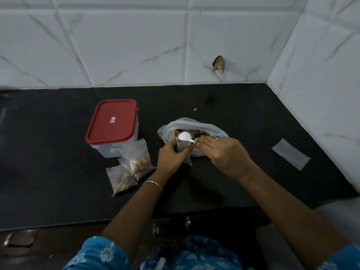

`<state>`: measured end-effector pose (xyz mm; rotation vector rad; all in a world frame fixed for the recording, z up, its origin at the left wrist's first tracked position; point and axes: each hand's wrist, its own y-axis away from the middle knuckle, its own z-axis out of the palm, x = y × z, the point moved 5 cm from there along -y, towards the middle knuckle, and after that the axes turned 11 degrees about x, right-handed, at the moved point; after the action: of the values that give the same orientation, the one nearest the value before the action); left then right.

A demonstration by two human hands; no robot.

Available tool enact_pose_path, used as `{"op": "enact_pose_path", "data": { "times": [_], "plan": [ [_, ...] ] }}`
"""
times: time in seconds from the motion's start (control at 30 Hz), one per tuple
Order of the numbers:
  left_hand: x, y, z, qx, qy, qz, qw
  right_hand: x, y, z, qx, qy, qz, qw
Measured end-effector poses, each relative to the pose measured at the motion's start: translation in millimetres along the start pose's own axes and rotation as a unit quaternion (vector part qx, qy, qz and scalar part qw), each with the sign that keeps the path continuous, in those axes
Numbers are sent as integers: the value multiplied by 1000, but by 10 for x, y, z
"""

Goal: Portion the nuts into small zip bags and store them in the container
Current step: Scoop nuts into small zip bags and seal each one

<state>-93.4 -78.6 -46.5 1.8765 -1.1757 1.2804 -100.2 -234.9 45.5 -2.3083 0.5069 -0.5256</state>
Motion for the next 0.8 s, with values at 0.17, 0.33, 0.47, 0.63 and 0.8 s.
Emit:
{"op": "enact_pose_path", "data": {
  "times": [0.17,0.33,0.47,0.63,0.8],
  "plan": [
    [45,10,110,-7,20,-15,1000,351,162,35,76,-180,387,901],
    [68,10,227,-9,39,-17,999,453,478,235,125,-323,657,670],
    [79,-19,292,-11,50,-11,999,547,690,345,157,-308,755,557],
    [137,-117,380,-15,60,-16,998,773,860,480,166,-262,789,531],
    [164,-245,432,-18,63,-27,998,987,903,600,113,-192,780,585]
  ]
}}
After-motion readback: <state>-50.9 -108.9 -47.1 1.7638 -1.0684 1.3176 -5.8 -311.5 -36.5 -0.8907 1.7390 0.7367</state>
